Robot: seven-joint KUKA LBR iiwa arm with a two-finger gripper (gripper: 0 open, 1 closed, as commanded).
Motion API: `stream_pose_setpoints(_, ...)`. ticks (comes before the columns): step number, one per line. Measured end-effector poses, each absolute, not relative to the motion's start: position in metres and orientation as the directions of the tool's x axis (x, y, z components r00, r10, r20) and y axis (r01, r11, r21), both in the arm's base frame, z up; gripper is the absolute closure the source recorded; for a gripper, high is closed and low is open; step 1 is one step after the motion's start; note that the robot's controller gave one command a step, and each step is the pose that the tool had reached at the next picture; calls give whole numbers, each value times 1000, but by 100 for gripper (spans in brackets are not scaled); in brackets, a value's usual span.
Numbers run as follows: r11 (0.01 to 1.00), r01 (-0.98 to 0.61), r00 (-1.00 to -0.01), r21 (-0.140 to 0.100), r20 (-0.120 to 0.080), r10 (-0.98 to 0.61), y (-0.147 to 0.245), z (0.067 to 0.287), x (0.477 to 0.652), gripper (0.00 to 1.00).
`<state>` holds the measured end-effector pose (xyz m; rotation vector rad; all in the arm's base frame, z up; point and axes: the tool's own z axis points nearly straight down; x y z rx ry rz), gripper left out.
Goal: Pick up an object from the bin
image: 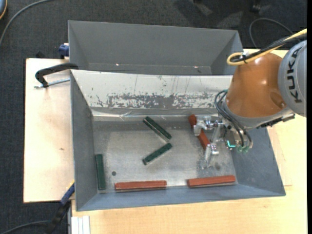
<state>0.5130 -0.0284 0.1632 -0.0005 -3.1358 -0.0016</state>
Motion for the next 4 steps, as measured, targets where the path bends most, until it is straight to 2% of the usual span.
stream_pose_setpoints(1, 999, 45, -999, 3, 1, 45, 22, 66, 560, 0)
stream_pose_setpoints(2, 998, -56, -998, 4, 1, -56, 85, 71, 535, 0)
stream_pose_setpoints(3, 999, -51, -999, 1, 0, -51, 82, 71, 536, 100)
stream_pose_setpoints(4, 1000, 10, -1000, 2, -14, 10, 52, 206, 539, 100)
